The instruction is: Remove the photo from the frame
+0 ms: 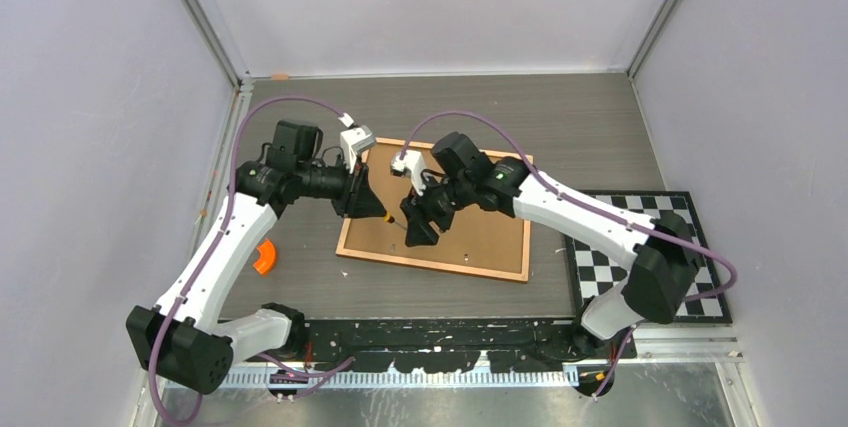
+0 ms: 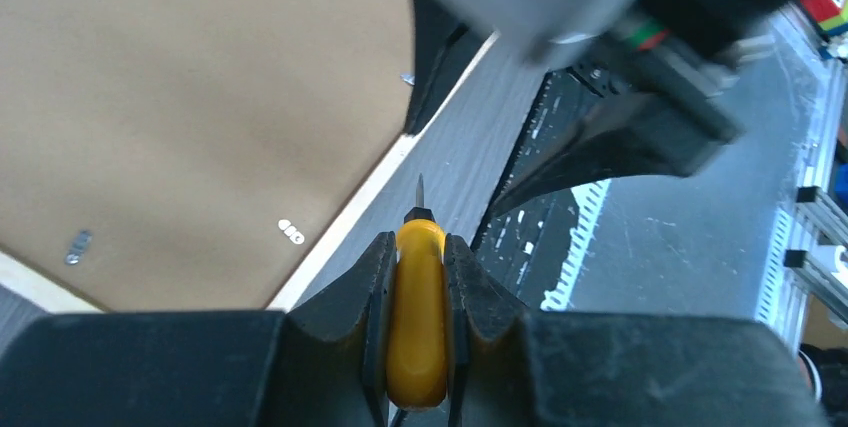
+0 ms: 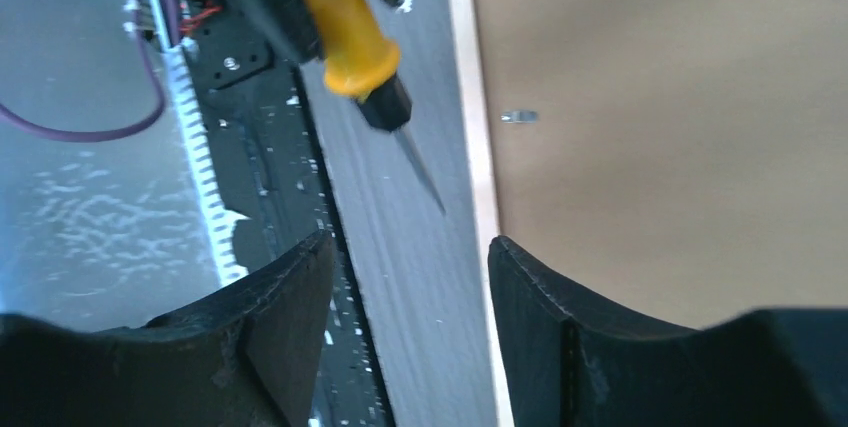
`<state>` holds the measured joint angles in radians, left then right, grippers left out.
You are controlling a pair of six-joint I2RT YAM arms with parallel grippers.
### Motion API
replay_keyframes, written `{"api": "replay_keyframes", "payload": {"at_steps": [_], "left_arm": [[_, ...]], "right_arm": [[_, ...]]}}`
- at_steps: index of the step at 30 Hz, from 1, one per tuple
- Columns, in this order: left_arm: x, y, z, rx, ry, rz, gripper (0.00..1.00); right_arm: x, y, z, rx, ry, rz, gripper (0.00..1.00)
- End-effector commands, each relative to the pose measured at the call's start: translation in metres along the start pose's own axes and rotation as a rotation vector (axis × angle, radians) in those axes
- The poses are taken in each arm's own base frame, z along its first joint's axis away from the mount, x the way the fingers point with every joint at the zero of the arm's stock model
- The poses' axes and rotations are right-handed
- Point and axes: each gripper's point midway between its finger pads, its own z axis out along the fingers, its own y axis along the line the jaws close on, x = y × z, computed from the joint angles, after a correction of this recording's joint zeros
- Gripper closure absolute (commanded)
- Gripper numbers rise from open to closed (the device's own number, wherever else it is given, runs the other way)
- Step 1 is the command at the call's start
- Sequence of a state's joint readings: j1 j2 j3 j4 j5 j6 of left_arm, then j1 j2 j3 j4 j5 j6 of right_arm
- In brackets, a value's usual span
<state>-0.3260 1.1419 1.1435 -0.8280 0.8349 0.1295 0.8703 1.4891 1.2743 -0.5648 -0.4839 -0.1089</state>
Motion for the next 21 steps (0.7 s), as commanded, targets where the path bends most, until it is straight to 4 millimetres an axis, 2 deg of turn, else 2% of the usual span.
{"api": "replay_keyframes", "payload": {"at_steps": [1,5,11,14,18,20,21], "left_arm": [[-0.002,-0.021,-0.004,0.096,-0.032,-0.003,1.0],[0.0,-0.026,-0.002,0.13,-0.039,-0.017,1.0],[0.001,-0.026,0.002,0.155,-0.037,-0.051,1.0],[0.001,-0.024,0.004,0.157,-0.04,-0.069,1.0],[0.0,-0.023,0.005,0.151,-0.041,-0.079,1.0],[0.0,-0.02,0.004,0.14,-0.046,-0.086,0.97],[-0.002,-0.018,0.003,0.132,-0.053,-0.09,0.9]], "right_arm": [[-0.024,0.026,0.008,-0.162,-0.05,0.076,0.4],[-0.029,0.027,0.012,-0.18,-0.06,0.069,0.44],[-0.036,0.039,0.009,-0.253,-0.083,0.069,0.56],[-0.036,0.044,0.008,-0.284,-0.085,0.062,0.69],[-0.034,0.048,0.004,-0.299,-0.083,0.056,0.96],[-0.035,0.05,-0.001,-0.298,-0.091,0.051,0.99],[-0.034,0.049,-0.002,-0.29,-0.093,0.035,0.99]]}}
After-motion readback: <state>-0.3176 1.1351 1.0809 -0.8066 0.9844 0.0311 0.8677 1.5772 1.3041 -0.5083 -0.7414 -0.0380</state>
